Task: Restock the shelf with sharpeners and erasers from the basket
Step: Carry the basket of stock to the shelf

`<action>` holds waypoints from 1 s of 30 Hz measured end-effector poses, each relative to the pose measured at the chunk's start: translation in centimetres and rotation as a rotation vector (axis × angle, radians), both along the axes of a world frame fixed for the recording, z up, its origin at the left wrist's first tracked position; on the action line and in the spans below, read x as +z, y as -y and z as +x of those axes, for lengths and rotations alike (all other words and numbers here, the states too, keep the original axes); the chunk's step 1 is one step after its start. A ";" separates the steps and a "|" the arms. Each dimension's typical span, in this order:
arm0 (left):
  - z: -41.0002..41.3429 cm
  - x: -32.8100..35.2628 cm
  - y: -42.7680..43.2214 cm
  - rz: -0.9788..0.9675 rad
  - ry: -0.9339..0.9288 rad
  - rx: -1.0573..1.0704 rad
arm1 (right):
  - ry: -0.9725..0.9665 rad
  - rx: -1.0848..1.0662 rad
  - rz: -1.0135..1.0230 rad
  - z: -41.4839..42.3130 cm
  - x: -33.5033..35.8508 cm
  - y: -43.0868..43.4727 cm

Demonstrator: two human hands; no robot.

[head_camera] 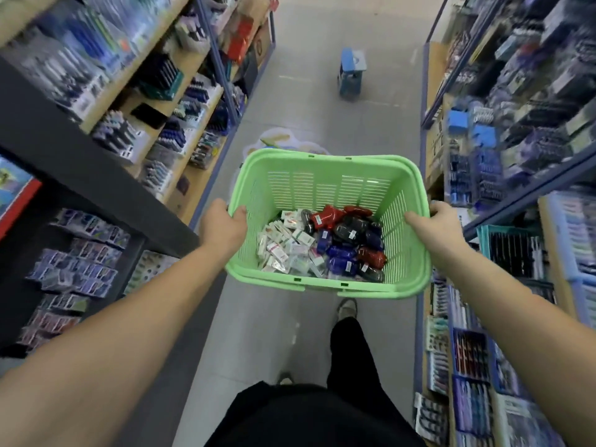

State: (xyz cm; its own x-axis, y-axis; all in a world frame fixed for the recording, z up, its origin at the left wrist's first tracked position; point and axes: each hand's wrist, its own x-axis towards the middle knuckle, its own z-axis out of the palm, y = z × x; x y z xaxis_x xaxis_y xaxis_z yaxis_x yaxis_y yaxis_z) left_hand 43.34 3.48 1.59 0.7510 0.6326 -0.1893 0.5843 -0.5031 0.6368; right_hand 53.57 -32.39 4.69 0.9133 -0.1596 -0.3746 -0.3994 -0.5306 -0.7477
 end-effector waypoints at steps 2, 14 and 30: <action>4.0 -0.5 0.1 0.010 -0.019 0.013 | 0.009 0.028 0.001 4.7 -0.8 0.1; 26.5 1.0 -2.7 0.032 -0.013 0.092 | 0.062 0.201 -0.055 30.5 -1.3 -3.2; 62.5 -0.3 -19.4 -0.014 0.009 0.108 | -0.064 0.052 0.072 67.2 -3.2 -20.4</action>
State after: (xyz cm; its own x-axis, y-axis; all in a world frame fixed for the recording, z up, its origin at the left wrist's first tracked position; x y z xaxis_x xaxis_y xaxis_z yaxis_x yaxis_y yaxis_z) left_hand 105.80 22.88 1.32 0.6800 0.7077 -0.1920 0.6290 -0.4283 0.6488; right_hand 120.72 -11.99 1.53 0.8936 -0.0835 -0.4410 -0.4209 -0.4974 -0.7586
